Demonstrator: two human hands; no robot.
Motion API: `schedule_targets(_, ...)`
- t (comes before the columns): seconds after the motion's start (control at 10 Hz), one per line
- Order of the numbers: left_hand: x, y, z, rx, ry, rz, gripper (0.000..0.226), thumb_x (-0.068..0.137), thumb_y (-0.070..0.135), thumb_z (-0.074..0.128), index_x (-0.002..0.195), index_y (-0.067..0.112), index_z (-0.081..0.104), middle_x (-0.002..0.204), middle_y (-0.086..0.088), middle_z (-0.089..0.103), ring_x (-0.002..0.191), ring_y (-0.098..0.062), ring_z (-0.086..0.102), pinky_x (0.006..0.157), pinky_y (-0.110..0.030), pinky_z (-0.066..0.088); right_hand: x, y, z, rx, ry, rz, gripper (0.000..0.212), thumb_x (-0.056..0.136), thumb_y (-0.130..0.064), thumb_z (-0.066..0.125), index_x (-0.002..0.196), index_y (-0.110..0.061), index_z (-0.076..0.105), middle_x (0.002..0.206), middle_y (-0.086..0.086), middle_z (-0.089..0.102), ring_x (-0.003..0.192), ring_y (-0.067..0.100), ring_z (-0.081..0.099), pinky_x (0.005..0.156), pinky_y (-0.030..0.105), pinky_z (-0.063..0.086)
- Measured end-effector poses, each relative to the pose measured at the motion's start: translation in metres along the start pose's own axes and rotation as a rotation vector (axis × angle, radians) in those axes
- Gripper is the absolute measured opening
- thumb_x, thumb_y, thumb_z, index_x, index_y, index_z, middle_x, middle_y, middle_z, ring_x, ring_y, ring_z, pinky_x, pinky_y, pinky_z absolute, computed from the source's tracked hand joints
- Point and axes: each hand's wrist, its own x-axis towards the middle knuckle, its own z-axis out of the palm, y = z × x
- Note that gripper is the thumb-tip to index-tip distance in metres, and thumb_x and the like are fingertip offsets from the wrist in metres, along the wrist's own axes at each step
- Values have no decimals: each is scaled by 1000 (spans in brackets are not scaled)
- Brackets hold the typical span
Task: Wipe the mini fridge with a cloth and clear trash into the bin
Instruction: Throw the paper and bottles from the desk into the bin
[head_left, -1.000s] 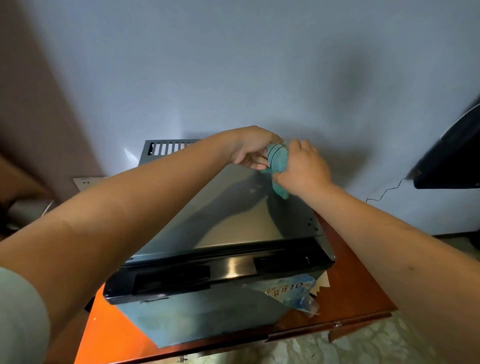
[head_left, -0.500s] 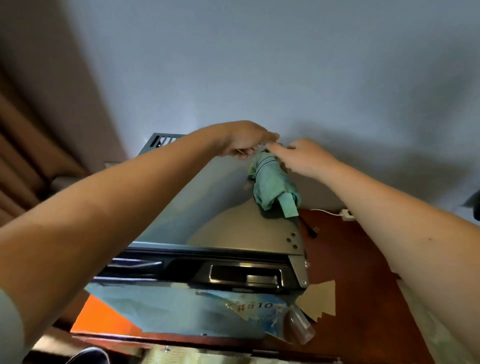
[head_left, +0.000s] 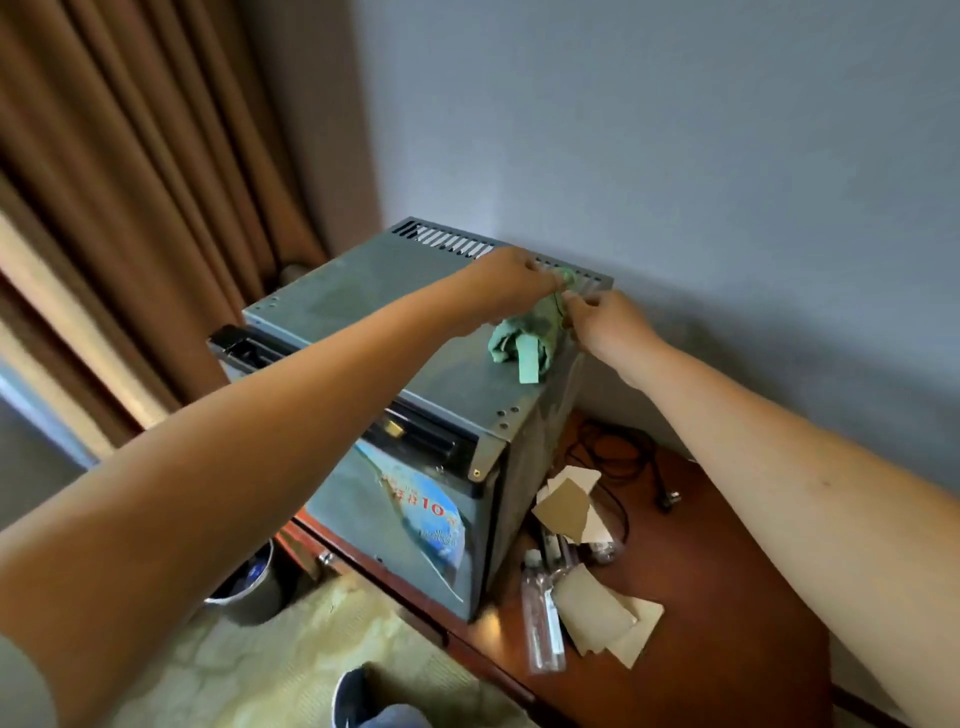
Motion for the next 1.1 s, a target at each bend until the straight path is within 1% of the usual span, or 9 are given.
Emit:
schedule_targets(0.2, -37, 9, 33, 25, 14, -35, 45, 100, 42, 58, 66, 19, 38, 53, 5, 29, 42, -13, 27, 43, -23, 24, -26, 19, -3, 74, -132, 1, 44, 101, -40, 39, 69, -14, 57, 65, 3, 59, 61, 19, 55, 60, 31, 42)
schedule_targets(0.4, -53, 26, 65, 47, 6, -55, 42, 103, 44, 51, 74, 15, 58, 48, 7, 35, 36, -7, 32, 40, -17, 29, -38, 42, -7, 252, -230, 100, 26, 103, -15, 41, 85, -10, 59, 63, -3, 59, 59, 7, 49, 48, 16, 41)
schedule_targets(0.5, -55, 30, 90, 20, -37, -83, 41, 105, 44, 47, 91, 10, 65, 52, 4, 35, 39, -11, 33, 42, -18, 29, -37, 63, -3, 473, -193, 251, 25, 103, -12, 45, 117, -6, 65, 83, 3, 61, 62, 6, 51, 48, 11, 42)
schedule_targets(0.6, -53, 29, 118, -2, -80, -102, 40, 106, 43, 45, 89, 11, 62, 55, 2, 37, 37, -12, 32, 41, -18, 26, -59, 89, -1, -353, -302, -35, 38, 102, -7, 42, 140, -6, 49, 131, 11, 56, 109, 14, 59, 84, 15, 51)
schedule_targets(0.7, -51, 26, 143, 4, -105, -99, 42, 106, 42, 45, 80, 12, 57, 57, 1, 40, 44, -14, 35, 45, -23, 28, -62, 122, 0, -1086, -306, -440, 46, 103, -10, 40, 148, -13, 38, 145, 5, 43, 137, 23, 42, 106, 27, 43)
schedule_targets(0.8, -46, 19, 169, -44, -120, -128, 44, 107, 40, 44, 71, 15, 51, 53, 2, 39, 44, -13, 36, 45, -25, 29, -68, 145, 3, -969, -348, -367, 49, 104, -13, 42, 152, -11, 30, 155, 7, 33, 140, 21, 36, 106, 26, 39)
schedule_targets(0.9, -39, 5, 202, -93, -154, -183, 41, 107, 37, 44, 77, 14, 57, 56, 1, 45, 48, -15, 41, 42, -22, 32, -64, 170, 18, 195, -241, 375, 27, 102, -15, 45, 122, -8, 62, 126, 17, 62, 103, 24, 57, 86, 35, 47)
schedule_targets(1.0, -30, -20, 240, -171, -189, -319, 30, 108, 31, 43, 92, 13, 61, 72, -2, 53, 62, -16, 49, 49, -24, 41, -63, 204, 27, 162, -234, 373, 26, 97, -28, 52, 77, -18, 66, 80, 11, 68, 78, 27, 62, 68, 37, 46)
schedule_targets(1.1, -23, -47, 273, -186, -200, -455, 18, 104, 19, 44, 99, 10, 58, 93, -10, 60, 81, -25, 57, 71, -36, 53, -73, 233, 34, 118, -316, 410, 27, 93, -29, 59, 71, -14, 63, 67, 8, 63, 65, 24, 57, 60, 31, 41)
